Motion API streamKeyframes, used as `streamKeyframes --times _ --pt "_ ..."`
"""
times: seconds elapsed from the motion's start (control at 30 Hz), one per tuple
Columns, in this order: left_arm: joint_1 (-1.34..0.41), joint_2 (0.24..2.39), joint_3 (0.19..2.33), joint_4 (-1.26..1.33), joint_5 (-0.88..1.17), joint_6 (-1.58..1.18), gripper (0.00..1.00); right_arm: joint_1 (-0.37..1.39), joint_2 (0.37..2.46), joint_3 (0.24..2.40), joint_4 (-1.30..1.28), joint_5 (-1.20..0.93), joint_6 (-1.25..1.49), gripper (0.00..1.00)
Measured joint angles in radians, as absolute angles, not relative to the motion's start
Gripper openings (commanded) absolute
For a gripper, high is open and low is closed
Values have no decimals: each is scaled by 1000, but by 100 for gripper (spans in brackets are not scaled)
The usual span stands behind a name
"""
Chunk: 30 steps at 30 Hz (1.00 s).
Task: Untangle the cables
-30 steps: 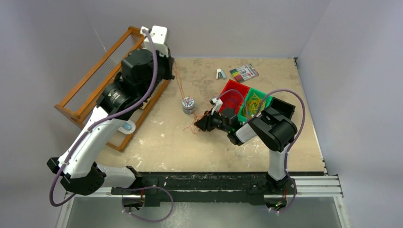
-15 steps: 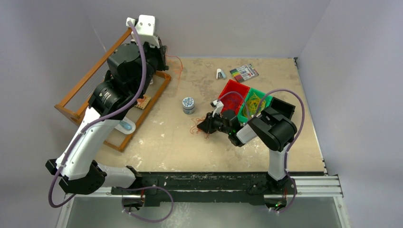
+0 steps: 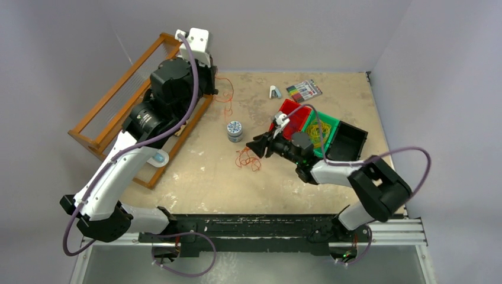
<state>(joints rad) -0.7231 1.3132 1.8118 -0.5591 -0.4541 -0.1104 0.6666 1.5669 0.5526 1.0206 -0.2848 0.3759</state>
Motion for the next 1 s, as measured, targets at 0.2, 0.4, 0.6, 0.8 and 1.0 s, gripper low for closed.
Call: streamKeyframes --times 0.2,0.4,0.6,0.8,1.0 --pt "-723 1295 1721 -533 -427 -112 0 667 1350 546 950 -238 293 54" --pt "-723 1264 1671 -503 -397 -117 0 667 1184 551 783 -104 239 61" --pt "-723 1253 1620 -463 -364 -136 0 661 1111 641 533 176 271 67" --pt "-723 1253 1580 -451 -339 -148 0 519 1167 755 286 336 392 70" --pt "-723 1250 1547 -439 -326 -165 0 298 1177 764 126 385 512 74"
